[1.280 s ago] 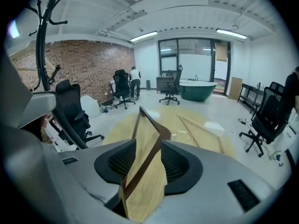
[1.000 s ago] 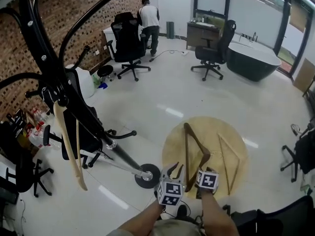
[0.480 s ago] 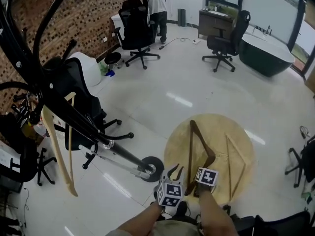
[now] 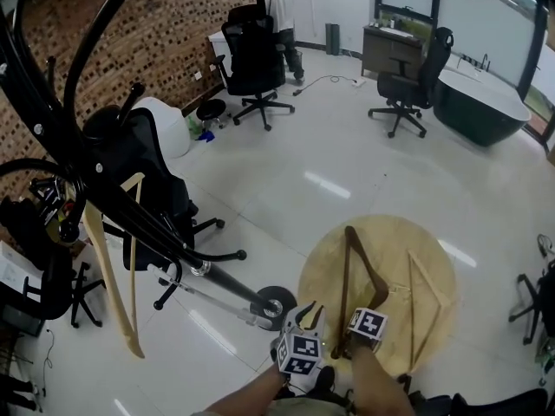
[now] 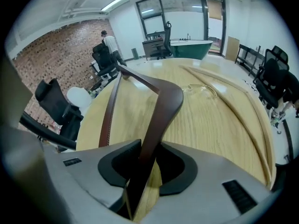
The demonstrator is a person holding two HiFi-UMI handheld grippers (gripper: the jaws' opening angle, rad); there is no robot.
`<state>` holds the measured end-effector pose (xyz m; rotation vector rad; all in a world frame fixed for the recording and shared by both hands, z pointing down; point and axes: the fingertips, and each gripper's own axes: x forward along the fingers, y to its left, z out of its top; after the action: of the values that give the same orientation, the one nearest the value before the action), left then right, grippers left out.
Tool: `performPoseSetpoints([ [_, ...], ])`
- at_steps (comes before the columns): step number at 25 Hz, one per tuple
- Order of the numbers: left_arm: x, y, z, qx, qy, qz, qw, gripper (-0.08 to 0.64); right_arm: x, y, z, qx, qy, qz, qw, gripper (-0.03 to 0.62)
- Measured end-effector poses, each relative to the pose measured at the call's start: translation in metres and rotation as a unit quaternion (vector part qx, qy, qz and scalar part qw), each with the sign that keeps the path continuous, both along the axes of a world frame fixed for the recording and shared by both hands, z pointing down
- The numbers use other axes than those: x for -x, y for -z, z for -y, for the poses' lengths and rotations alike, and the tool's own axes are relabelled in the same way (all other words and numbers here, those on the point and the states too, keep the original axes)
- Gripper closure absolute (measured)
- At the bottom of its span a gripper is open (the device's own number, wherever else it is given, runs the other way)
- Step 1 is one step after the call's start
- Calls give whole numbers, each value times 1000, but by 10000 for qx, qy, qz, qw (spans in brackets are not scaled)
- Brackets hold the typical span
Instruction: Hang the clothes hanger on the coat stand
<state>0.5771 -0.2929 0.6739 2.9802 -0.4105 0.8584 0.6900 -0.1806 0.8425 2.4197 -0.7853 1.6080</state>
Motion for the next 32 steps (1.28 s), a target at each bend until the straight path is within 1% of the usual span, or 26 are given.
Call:
performPoseSetpoints([
  [4,6,3,3,-8,36,-52,10000,477,-2,-8,-6,-228,-542,305,9978,557],
  [6,8,7,4,-31,45,-89,9999,477,-3,-4,-10,-302,-568,239,9976,568],
  [8,9,14,5,-57,60,-151,9999,477,-3,8,-9,-446,-483,19,9978,571],
  [12,10,32,4,-118,63,-327,9994,477,0,30,-23,-256,-266,-424,9984,572],
  [14,14,44,2,-161,48,-445,9989,477,2,49,-27,-249,-113,-741,9969,572],
  [17,27,64,1,-225,15,-609,9979,477,10,83,-32,-377,54,-1221,9918,572],
  [20,45,90,1,-328,17,-837,9959,477,13,126,-38,-456,266,-1946,9795,572],
  [24,65,116,-1,-459,-8,-1093,9929,477,26,176,-55,-525,372,-2589,9638,572],
  [28,91,136,0,-479,-110,-1312,9901,477,50,237,-61,-888,542,-3313,9378,572],
  [32,136,155,1,-422,-322,-1510,9871,476,101,297,-59,-1275,688,-3940,9076,572],
])
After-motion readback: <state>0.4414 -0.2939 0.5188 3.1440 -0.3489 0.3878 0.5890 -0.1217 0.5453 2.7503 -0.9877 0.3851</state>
